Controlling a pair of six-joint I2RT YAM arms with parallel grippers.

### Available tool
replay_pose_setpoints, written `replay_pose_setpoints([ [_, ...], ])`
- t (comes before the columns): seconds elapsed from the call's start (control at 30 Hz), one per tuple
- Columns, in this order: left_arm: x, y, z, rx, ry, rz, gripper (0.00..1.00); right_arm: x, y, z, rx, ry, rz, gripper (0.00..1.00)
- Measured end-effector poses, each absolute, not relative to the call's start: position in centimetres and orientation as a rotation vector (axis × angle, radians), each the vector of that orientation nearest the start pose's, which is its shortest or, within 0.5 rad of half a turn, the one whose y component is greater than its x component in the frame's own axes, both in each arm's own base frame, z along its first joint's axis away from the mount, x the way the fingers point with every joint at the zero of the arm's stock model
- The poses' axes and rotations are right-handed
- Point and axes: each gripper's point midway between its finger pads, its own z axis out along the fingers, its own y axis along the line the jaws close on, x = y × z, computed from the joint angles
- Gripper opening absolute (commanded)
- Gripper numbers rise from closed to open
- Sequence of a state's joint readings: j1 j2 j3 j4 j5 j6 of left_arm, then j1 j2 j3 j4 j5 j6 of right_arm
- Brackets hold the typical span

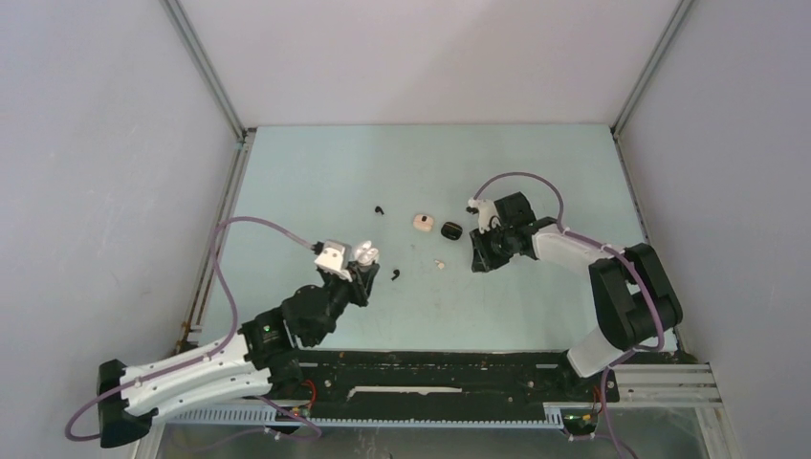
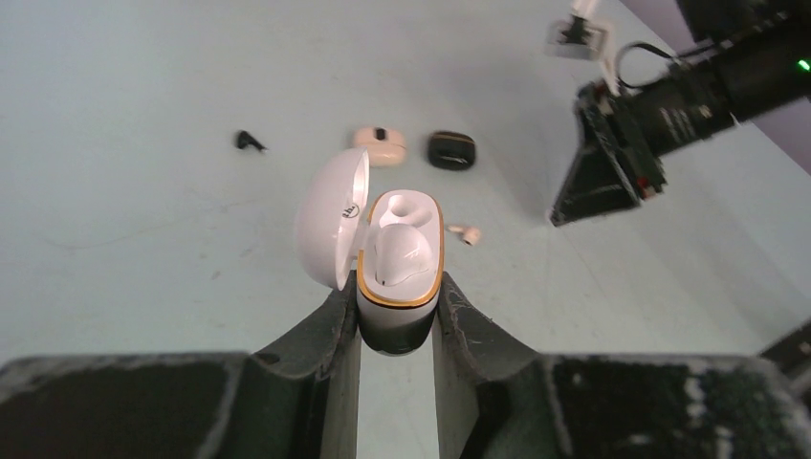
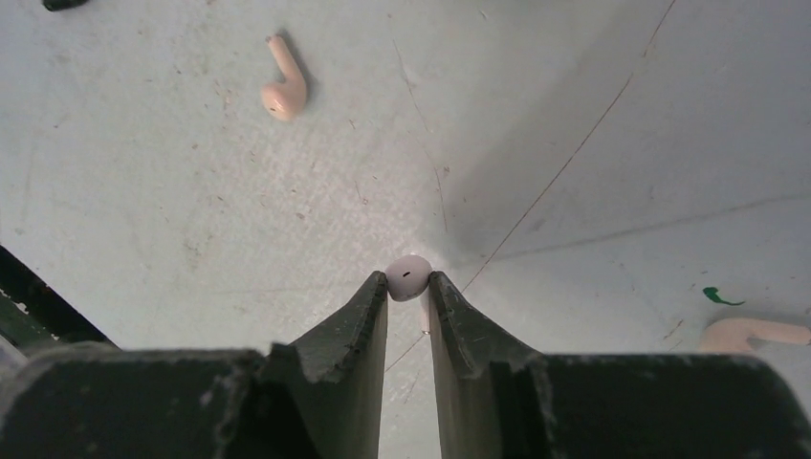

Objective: Insert the wireless bluetooth earbuds into the charging case
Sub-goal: Place the earbud at the center of the board.

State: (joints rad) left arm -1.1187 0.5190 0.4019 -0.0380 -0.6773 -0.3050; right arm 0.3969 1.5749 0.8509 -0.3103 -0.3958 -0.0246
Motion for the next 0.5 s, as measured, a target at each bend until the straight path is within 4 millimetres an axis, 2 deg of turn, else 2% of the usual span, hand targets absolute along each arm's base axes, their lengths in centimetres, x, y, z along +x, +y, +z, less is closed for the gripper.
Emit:
replay_pose_setpoints([
  [0.13, 19.6, -21.3, 19.1, 0.294, 1.729, -0.559, 0.01, 27.4, 18.4, 2.1, -0.658, 2.609, 0.652, 0.28],
  [0.2, 19.4, -22.2, 18.7, 0.326, 1.737, -0.584, 0.02, 27.4, 18.3, 1.5, -0.636, 2.656, 0.665, 0.34],
  [0.33, 19.0, -23.3, 19.1, 0.355, 1.722, -0.643, 0.02, 28.4, 19.2, 1.6, -0.625, 2.674, 0.716, 0.46],
  [0.43, 18.7, -23.8, 19.5, 0.370, 1.709, -0.674, 0.02, 28.3, 19.4, 1.8, -0.638, 2.670, 0.734, 0.53],
  [0.5, 18.6, -24.1, 19.6, 0.379, 1.705, -0.691, 0.03, 28.2, 19.4, 2.0, -0.645, 2.667, 0.744, 0.54],
])
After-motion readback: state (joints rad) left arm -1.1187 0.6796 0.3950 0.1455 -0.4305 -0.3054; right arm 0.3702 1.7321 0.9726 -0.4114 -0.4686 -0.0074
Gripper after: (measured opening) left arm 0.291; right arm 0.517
